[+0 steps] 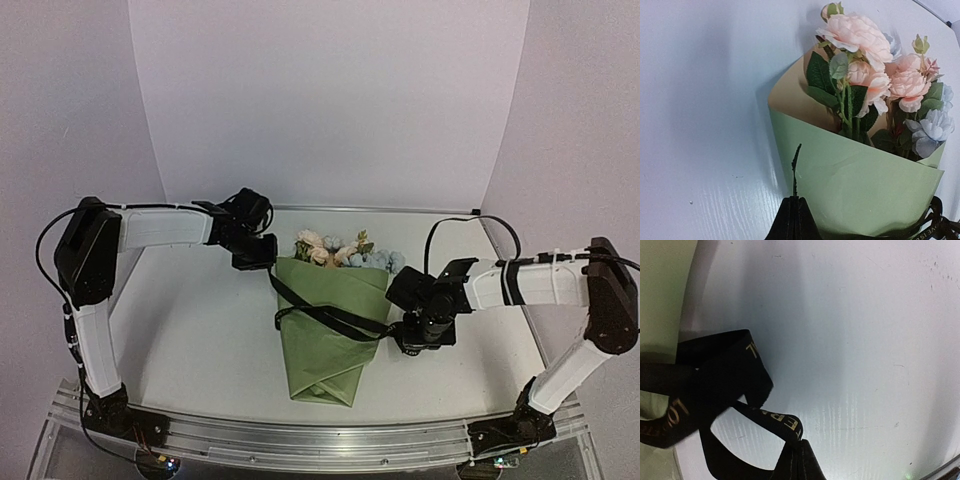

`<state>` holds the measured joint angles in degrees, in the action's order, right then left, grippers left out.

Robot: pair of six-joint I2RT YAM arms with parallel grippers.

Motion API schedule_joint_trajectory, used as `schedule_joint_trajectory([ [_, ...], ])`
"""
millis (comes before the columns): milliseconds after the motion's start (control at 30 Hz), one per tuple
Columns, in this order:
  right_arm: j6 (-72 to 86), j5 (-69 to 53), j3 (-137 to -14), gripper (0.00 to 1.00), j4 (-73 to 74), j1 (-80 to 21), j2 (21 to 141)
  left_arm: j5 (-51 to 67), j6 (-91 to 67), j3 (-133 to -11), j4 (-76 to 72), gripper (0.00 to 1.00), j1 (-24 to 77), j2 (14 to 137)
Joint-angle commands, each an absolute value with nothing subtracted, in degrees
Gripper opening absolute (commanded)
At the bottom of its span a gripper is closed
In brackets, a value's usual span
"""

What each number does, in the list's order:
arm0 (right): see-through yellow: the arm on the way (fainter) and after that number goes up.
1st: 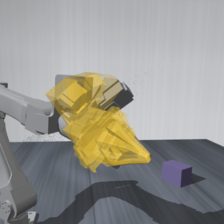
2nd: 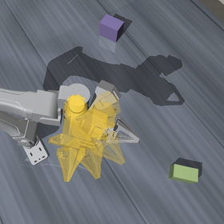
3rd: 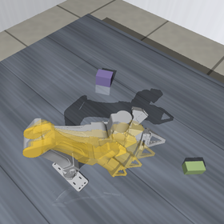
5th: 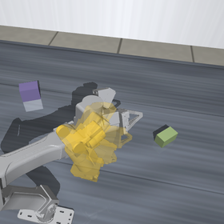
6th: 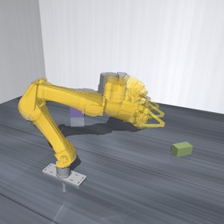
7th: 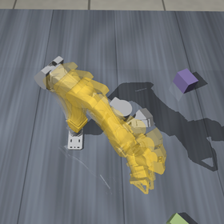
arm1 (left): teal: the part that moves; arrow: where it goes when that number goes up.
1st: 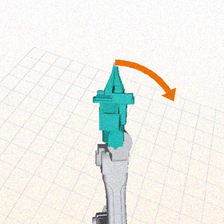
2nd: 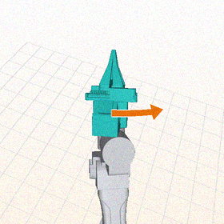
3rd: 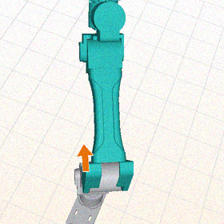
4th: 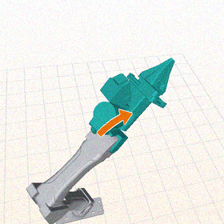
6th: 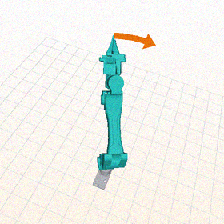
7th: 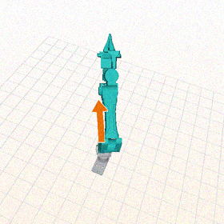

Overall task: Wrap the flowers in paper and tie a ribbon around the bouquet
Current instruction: Adjust the ribbon on the folded bouquet.

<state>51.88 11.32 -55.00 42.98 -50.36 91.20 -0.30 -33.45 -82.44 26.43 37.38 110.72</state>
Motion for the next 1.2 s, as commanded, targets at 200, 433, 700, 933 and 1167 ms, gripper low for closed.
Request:
schedule_joint_trajectory([
  [200, 46.1, 14.2, -58.7, 0.00, 50.6, -48.6, 90.2, -2.1, -34.8, -79.0, 23.9, 0.00, 35.5, 105.3],
  [433, 43.0, 15.1, -59.1, 0.01, 50.9, -45.2, 89.0, -3.3, -35.6, -75.7, 23.0, 0.00, 34.2, 102.9],
  [700, 40.4, 14.4, -60.3, 0.15, 51.5, -42.4, 90.3, -3.1, -35.9, -72.6, 22.1, 0.00, 32.7, 100.9],
  [933, 39.6, 13.7, -60.6, 0.24, 51.5, -41.1, 90.3, -2.9, -36.0, -71.9, 21.8, 0.00, 32.3, 100.7],
  [1167, 38.3, 10.7, -61.9, 0.34, 51.5, -40.7, 91.3, -2.0, -35.9, -72.6, 21.6, 0.00, 32.3, 101.3],
])
